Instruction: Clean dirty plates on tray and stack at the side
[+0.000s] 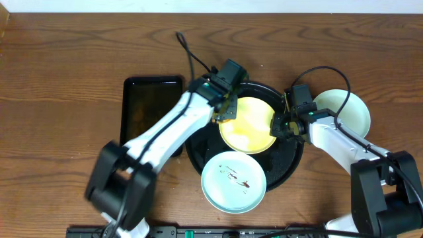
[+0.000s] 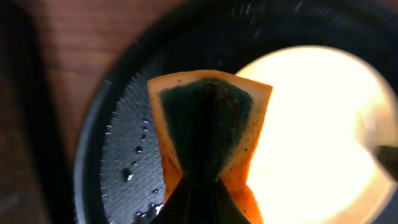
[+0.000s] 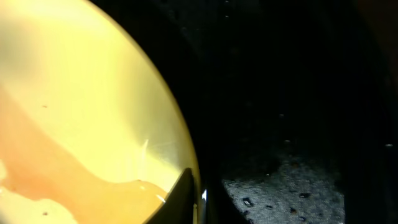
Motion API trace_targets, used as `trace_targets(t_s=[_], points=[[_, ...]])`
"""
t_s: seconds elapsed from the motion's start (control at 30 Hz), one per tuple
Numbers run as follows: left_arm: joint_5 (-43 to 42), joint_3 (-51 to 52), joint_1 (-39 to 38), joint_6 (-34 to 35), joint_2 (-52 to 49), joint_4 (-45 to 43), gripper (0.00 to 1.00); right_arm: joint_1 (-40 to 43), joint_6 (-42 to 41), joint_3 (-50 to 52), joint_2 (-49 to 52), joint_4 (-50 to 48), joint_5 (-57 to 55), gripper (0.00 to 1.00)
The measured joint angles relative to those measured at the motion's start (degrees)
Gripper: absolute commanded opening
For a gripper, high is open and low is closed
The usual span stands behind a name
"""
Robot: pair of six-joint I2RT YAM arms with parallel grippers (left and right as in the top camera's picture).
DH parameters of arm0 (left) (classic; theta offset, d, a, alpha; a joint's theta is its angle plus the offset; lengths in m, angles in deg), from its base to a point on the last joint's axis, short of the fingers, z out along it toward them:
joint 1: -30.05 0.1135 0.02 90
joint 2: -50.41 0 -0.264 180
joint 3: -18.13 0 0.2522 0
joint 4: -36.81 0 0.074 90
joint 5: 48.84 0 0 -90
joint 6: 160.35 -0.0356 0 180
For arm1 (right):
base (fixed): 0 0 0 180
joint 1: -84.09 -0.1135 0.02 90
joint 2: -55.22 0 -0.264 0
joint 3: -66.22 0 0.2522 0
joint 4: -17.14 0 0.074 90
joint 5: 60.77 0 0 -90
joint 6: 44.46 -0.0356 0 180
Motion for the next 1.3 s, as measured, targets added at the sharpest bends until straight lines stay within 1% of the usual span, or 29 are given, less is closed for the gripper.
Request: trace_targets(t_s=[0.17, 0.27, 0.37, 0.43, 0.47, 0.53, 0.57, 0.77, 0.97, 1.17, 1.3], points=[[0.42, 0.0, 0.48, 0.0, 4.98, 2.43, 0.07, 0.04, -0.2, 0.0, 0.0, 0.0, -0.94, 0.17], [0.42, 0.0, 1.86, 0.0, 5.51, 4.55, 0.07, 0.04, -0.24, 0.0, 0.0, 0.09, -1.03, 0.19], [0.42, 0.0, 4.26, 0.0, 5.51, 6.4, 0.07, 0.04, -0.28, 0.0, 0.02, 0.09, -1.14, 0.19], [0.57, 0.0, 5.97, 0.0, 5.57, 7.23, 0.08, 0.04, -0.28, 0.0, 0.04, 0.04, -1.16, 0.18], [0.63, 0.0, 6.8, 0.0, 5.62, 7.54, 0.07, -0.04, -0.28, 0.0, 0.11, 0.0, -1.16, 0.15], [0.83, 0.0, 8.72, 0.0, 5.81, 8.41, 0.08, -0.11, -0.33, 0.0, 0.55, -0.15, -1.11, 0.04], [0.85, 0.0, 9.4, 0.0, 5.86, 8.7, 0.07, -0.26, -0.55, 0.0, 0.7, -0.55, -0.96, 0.01], [0.9, 0.0, 11.96, 0.0, 6.03, 9.99, 0.07, -0.55, 0.04, -0.04, 1.01, -3.43, -0.7, 0.01], [1.09, 0.0, 15.91, 0.0, 6.03, 11.89, 0.08, -0.48, 6.19, -0.04, -0.98, -3.91, -1.22, 0.01], [1.27, 0.0, 19.93, 0.0, 6.03, 12.37, 0.08, -0.48, 11.56, -0.09, -11.41, -3.41, -7.48, 0.01], [1.25, 0.0, 20.83, 0.0, 6.03, 12.39, 0.08, -0.48, 16.22, -0.11, -15.82, -3.1, -13.38, 0.01]])
